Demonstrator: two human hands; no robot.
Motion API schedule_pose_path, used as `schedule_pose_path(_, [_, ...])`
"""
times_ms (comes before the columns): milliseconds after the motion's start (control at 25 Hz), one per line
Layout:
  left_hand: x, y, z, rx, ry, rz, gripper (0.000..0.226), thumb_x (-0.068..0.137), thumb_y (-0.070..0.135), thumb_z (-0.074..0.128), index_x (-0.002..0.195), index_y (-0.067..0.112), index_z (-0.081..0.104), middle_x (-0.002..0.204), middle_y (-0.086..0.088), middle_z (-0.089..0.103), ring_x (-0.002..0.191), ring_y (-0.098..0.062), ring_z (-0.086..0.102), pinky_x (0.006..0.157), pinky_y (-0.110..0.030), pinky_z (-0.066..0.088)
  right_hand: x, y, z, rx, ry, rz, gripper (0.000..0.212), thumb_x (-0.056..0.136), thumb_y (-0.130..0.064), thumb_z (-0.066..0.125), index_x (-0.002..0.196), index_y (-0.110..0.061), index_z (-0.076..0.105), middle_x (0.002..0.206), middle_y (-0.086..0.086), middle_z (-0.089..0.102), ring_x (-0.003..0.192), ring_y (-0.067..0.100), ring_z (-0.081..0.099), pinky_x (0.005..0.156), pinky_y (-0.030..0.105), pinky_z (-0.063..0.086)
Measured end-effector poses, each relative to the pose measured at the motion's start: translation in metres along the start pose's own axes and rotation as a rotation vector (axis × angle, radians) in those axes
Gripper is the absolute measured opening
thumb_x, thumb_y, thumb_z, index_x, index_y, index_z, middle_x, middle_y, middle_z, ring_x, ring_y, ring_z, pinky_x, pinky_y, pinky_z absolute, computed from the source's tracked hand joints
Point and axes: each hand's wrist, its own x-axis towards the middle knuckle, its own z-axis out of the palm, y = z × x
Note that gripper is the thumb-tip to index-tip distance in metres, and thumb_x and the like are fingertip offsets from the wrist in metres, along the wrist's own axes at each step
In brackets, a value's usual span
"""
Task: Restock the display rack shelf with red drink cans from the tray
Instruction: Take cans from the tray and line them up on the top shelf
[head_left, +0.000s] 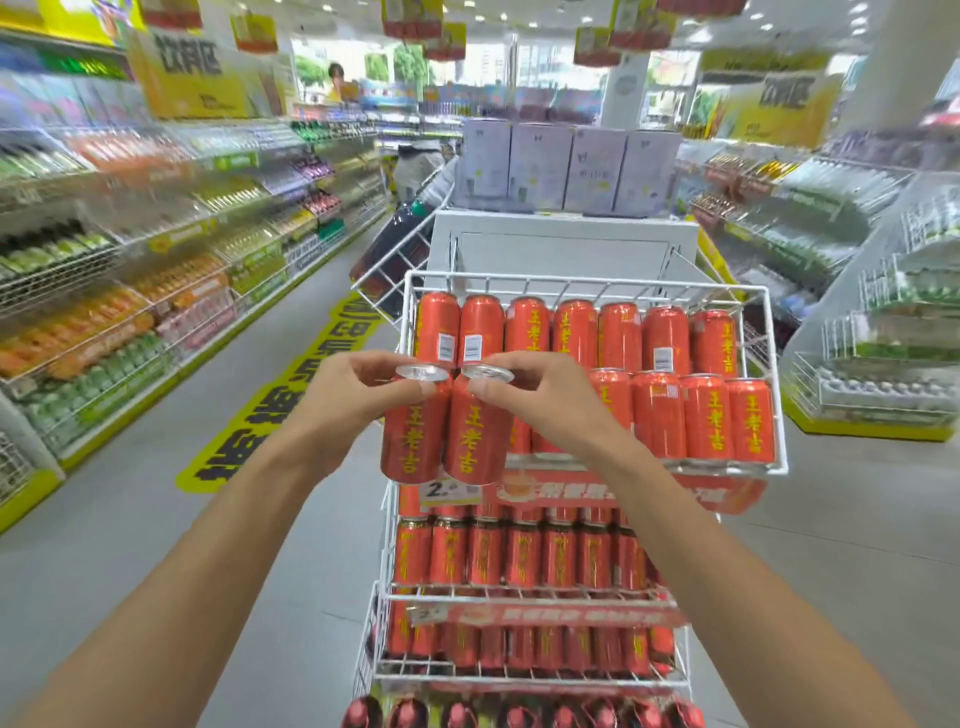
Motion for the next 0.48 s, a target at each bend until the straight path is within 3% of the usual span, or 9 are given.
schedule_pose_path(160, [0.026,-0.023,-0.005,-0.006,0.040,-0.033,0.027,0.075,0.011,0.089,0.101,0.008,0.081,0.098,-0.013,0.080,0.090,-0.019,0.074,0.089,-0.038,0.056,0.023,0.012,0.010,0.025,-0.038,0.031,0.018,0.088,-0.037,0.084,0.104,-0.028,0.085,0.102,-0.010,0.083,0.103,0.010,0.076,0.095,0.037,0.060])
schedule_pose_path(320, [0.044,-0.035,-0.005,-0.039,0.063,-0.036,0.019,0.077,0.009,0.088,0.092,0.015,0.079,0.086,-0.001,0.081,0.078,-0.006,0.075,0.067,-0.014,0.054,0.037,0.018,0.019,0.007,-0.054,0.026,0.026,0.088,-0.039,0.084,0.109,-0.025,0.084,0.101,-0.009,0.083,0.103,0.011,0.076,0.093,0.035,0.060])
schedule_pose_path(400, [0.051,-0.040,-0.007,-0.033,0.051,-0.046,0.017,0.078,0.012,0.087,0.093,0.015,0.079,0.084,0.000,0.081,0.077,-0.005,0.075,0.069,-0.017,0.055,0.042,0.021,0.020,-0.016,-0.033,0.044,0.038,0.087,-0.044,0.083,0.118,-0.023,0.081,0.108,-0.012,0.081,0.107,0.003,0.074,0.096,0.029,0.057])
schedule_pose_path(480, [0.058,-0.046,-0.014,-0.010,0.025,-0.064,0.022,0.080,0.019,0.087,0.099,0.011,0.080,0.092,-0.006,0.081,0.090,-0.018,0.077,0.085,-0.034,0.060,0.045,0.027,0.020,-0.021,-0.019,0.053,0.044,0.087,-0.046,0.083,0.123,-0.022,0.079,0.112,-0.012,0.080,0.109,0.001,0.073,0.100,0.028,0.056])
